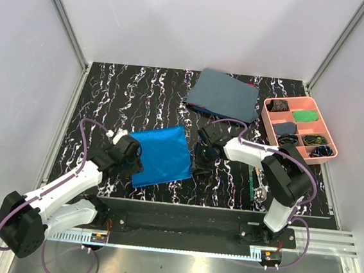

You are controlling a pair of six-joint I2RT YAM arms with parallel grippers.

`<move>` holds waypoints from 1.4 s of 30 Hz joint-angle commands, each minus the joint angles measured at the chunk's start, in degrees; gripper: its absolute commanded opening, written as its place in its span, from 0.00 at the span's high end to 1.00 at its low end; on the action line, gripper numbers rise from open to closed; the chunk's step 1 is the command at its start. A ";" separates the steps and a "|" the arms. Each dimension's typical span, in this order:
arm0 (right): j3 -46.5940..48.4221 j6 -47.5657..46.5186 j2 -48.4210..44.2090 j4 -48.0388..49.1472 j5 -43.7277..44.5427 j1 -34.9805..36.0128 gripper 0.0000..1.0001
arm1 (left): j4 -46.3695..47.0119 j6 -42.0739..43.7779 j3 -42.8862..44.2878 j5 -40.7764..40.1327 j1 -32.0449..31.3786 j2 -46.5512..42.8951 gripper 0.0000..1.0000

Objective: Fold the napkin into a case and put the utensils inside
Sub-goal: Smooth out the square-folded napkin at the center of the board, then fold the top corner of the square-folded napkin at the center of the board.

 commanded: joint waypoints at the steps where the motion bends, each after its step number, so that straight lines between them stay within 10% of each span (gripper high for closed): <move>1: -0.45 -0.20 1.71 4.06 -2.34 -0.65 0.60 | 1.44 -1.36 -1.04 -1.08 -0.29 -0.27 0.58; 12: -1.06 -0.38 0.40 4.85 -2.96 -0.65 0.76 | 1.44 -1.45 -2.36 -1.17 -0.29 -1.06 0.59; 32: -1.50 -1.08 -2.95 3.27 -1.90 -0.65 0.75 | 1.08 -1.54 -2.10 -0.90 -0.38 -0.88 0.59; 42: -0.36 -1.78 -1.89 3.36 -3.40 -0.65 1.00 | 0.73 -1.36 -1.14 -1.25 -0.29 -1.24 0.59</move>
